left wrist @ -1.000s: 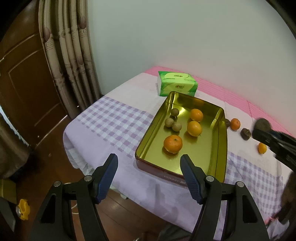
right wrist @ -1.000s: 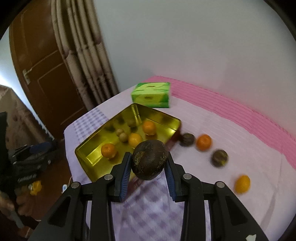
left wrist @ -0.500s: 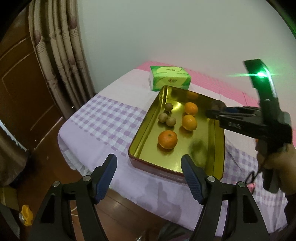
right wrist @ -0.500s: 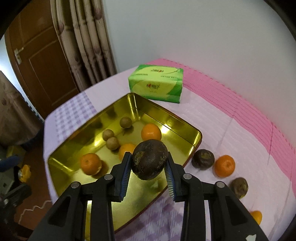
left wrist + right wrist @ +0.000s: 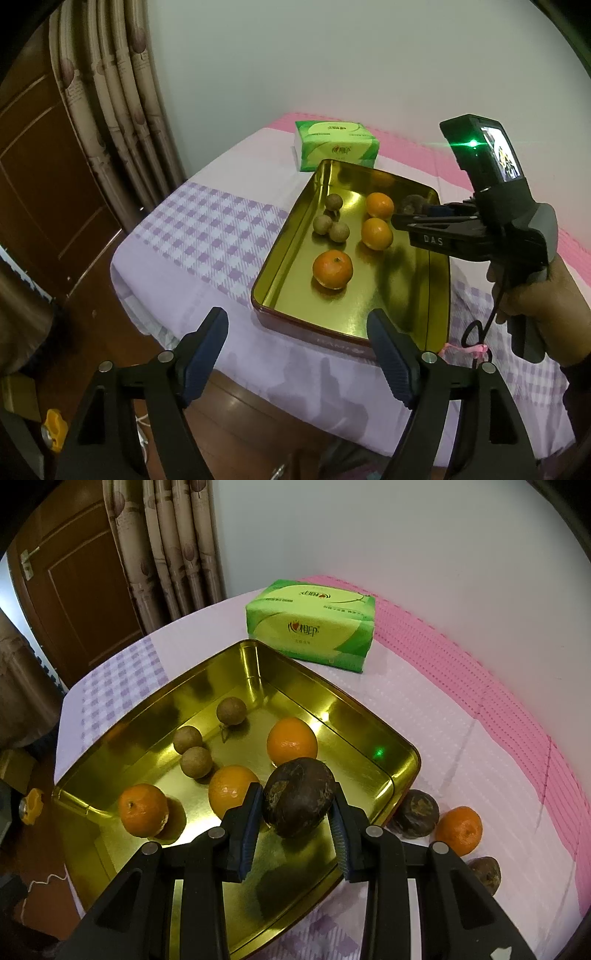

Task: Organize fruits
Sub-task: 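Carry the dark brown fruit over the tin and open the right gripper, then grasp another dark brown dried fruit beside the tin with the left gripper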

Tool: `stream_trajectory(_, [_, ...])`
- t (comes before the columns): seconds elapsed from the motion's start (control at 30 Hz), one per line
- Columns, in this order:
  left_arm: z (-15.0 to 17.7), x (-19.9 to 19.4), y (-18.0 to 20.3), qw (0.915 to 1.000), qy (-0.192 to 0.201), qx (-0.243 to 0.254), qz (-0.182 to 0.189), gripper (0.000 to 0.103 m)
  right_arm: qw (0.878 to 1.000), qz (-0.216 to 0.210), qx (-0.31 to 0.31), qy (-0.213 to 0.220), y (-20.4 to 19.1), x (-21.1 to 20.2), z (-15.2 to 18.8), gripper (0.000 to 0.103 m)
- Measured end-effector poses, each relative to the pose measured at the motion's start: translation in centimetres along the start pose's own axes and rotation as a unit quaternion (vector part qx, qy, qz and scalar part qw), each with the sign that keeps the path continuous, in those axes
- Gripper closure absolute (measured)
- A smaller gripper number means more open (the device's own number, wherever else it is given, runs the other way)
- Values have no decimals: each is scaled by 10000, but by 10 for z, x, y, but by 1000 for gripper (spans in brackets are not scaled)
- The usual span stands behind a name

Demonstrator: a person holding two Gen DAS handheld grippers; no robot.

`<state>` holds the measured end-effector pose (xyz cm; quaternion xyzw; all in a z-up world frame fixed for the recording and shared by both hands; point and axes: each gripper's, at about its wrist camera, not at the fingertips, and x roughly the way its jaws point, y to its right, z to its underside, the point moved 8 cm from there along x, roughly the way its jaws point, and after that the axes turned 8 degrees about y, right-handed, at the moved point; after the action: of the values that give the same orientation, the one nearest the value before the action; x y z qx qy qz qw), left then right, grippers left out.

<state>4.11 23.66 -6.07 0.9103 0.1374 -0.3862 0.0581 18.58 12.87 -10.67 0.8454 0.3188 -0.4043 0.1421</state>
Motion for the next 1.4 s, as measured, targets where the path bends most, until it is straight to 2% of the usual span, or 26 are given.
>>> stream_trajectory(0.23, [2,1,2,10000,-45,46,2,24,9999,69,-42,-105,0,9,3,70])
stream_trajectory(0.57, [5,3,2,9999,-107,83,-4,24,9999,113,5,23,-1,7,-2,69])
stream_trajectory(0.67, [6,5,3,9998,-136,115,-16,23,9998,139,76,131,1,2,-4,65])
stream_trajectory(0.83, [6,6,4,9997,-155,171,-35,21,9979,99,368,516,7,-19,-9,49])
stream_trajectory(1.0, [7,6,6,9995,-166,251,-61,19,9928,88,702,969,13,-54,-6,43])
stream_trajectory(1.2, [7,5,8,9993,-142,319,-104,18,9863,226,1012,1284,32,-99,25,38])
stream_trajectory(1.4, [8,4,11,9991,-121,394,-134,18,9786,901,1325,1294,85,-140,87,30])
